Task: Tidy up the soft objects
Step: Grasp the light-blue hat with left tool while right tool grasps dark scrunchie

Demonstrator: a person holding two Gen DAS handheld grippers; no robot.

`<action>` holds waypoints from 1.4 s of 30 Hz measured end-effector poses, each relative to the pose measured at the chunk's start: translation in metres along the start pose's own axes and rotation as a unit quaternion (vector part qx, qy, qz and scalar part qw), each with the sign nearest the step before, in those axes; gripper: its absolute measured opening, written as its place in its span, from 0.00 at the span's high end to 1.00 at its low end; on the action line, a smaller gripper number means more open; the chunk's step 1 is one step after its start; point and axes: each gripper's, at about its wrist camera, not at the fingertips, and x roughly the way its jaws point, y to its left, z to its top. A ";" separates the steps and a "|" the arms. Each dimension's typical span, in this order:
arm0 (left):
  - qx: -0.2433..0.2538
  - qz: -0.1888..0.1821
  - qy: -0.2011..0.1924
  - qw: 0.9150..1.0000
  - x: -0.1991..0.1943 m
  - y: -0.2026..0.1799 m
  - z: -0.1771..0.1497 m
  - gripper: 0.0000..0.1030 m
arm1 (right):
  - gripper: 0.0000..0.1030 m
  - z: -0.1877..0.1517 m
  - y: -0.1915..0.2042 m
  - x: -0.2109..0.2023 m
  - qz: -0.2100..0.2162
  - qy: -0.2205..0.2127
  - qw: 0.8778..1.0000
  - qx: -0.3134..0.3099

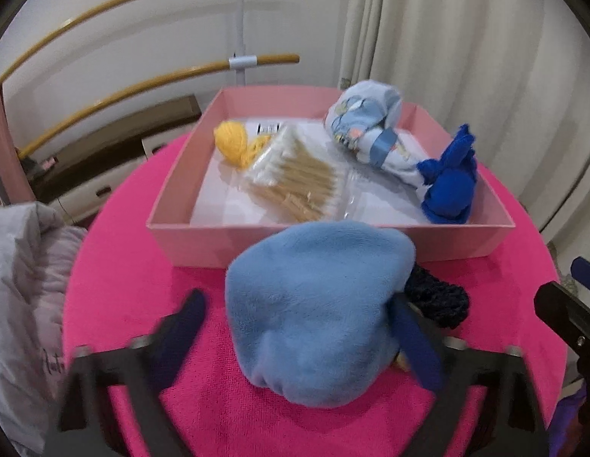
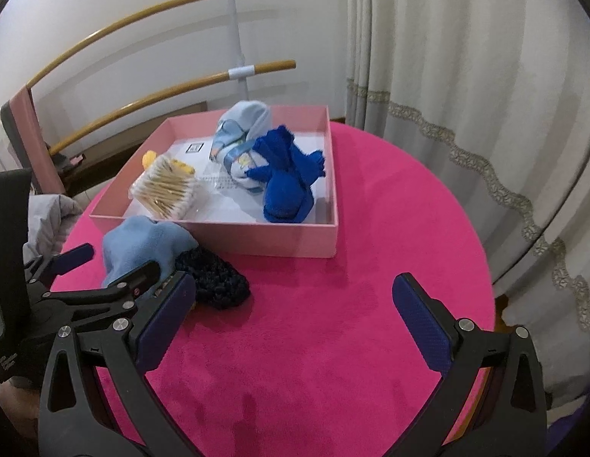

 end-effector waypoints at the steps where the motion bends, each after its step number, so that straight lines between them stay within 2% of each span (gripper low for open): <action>1: -0.005 -0.010 0.007 1.000 0.004 0.003 0.000 0.29 | 0.00 0.001 0.001 0.003 0.001 0.002 1.000 -0.002; 4: -0.006 -0.020 -0.001 1.000 0.005 0.014 0.001 0.40 | 0.00 0.000 0.007 0.012 0.009 0.014 1.000 -0.010; 6: -0.007 -0.021 -0.002 1.000 0.005 0.018 0.002 0.51 | 0.00 0.000 0.009 0.018 0.014 0.021 1.000 -0.013; 8: -0.012 -0.026 -0.004 1.000 0.002 0.025 0.002 0.59 | 0.00 -0.001 0.013 0.023 0.019 0.028 0.999 -0.018; 15: -0.020 -0.019 -0.020 0.999 -0.018 0.037 -0.003 0.72 | 0.00 -0.004 0.023 0.036 0.032 0.045 0.998 -0.029; 25: -0.031 -0.013 -0.034 0.999 -0.043 0.047 -0.010 0.73 | 0.04 0.000 0.027 0.053 0.046 0.051 0.997 -0.024; 31: -0.027 -0.010 -0.036 0.999 -0.047 0.043 -0.012 0.73 | 0.19 0.002 0.029 0.079 0.072 0.075 0.994 -0.017; 35: -0.021 -0.011 -0.035 0.999 -0.048 0.039 -0.014 0.73 | 0.19 0.000 0.037 0.085 0.072 0.075 0.994 -0.031; 38: -0.020 -0.011 -0.036 0.999 -0.049 0.037 -0.015 0.73 | 0.36 0.000 0.041 0.085 0.067 0.070 0.994 -0.049; 40: -0.021 -0.011 -0.036 0.999 -0.049 0.038 -0.015 0.73 | 0.66 0.000 0.043 0.081 0.085 0.069 0.993 -0.050; 42: -0.021 -0.011 -0.038 0.999 -0.051 0.038 -0.015 0.73 | 0.77 -0.003 0.047 0.077 0.091 0.069 0.992 -0.056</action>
